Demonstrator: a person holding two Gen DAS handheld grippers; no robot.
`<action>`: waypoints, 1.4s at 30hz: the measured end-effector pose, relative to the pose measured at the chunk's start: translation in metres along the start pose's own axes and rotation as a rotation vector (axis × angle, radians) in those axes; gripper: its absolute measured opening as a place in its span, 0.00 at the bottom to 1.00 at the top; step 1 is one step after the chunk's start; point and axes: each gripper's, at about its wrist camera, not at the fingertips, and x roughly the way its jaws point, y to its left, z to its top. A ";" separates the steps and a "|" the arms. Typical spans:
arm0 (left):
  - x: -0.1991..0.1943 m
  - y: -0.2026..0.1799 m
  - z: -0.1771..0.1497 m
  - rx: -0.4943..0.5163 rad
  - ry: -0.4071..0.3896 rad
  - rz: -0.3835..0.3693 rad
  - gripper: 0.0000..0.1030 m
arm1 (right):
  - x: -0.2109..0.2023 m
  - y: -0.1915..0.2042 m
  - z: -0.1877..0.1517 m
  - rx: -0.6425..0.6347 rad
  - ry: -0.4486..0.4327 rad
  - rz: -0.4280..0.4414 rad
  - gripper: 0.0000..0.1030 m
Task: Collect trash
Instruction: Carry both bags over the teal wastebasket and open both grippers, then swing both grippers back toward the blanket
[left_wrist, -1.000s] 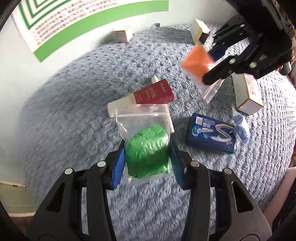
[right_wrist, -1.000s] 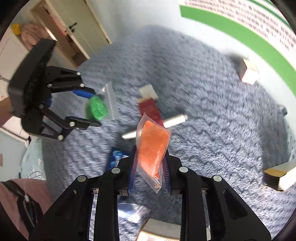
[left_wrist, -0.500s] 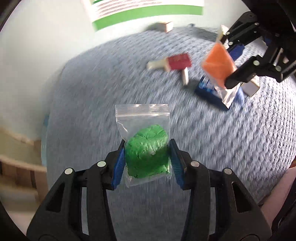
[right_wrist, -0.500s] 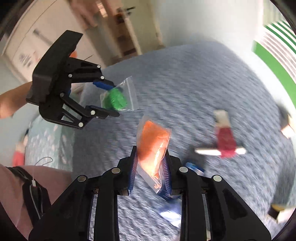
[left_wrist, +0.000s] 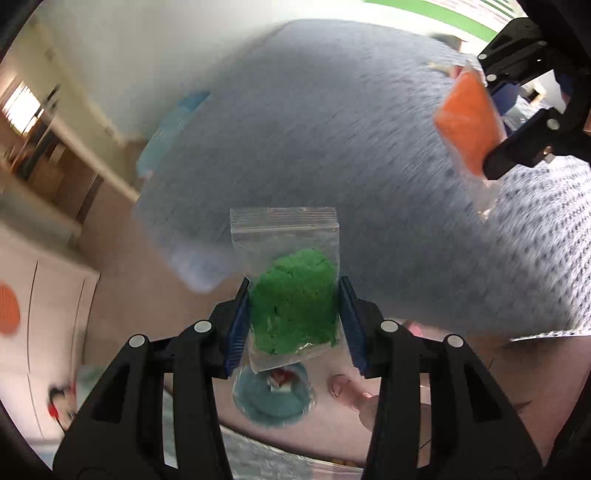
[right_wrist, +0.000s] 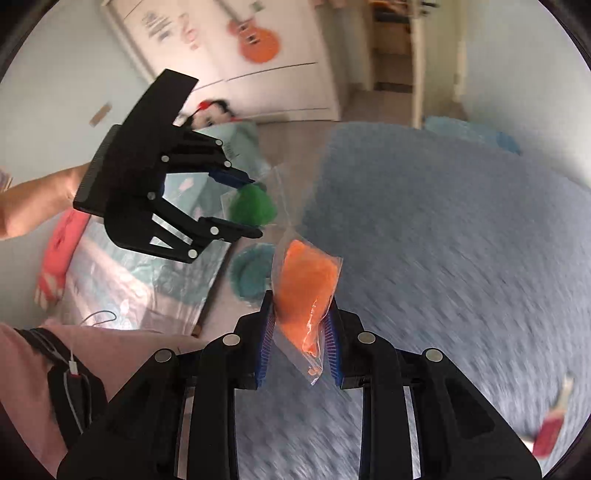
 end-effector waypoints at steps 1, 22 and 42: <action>-0.001 0.012 -0.016 -0.029 0.007 0.007 0.41 | 0.010 0.009 0.011 -0.017 0.007 0.009 0.25; 0.054 0.154 -0.243 -0.431 0.188 -0.083 0.41 | 0.295 0.153 0.123 -0.147 0.313 0.221 0.26; 0.086 0.165 -0.291 -0.458 0.281 -0.102 0.66 | 0.337 0.134 0.125 -0.086 0.378 0.180 0.66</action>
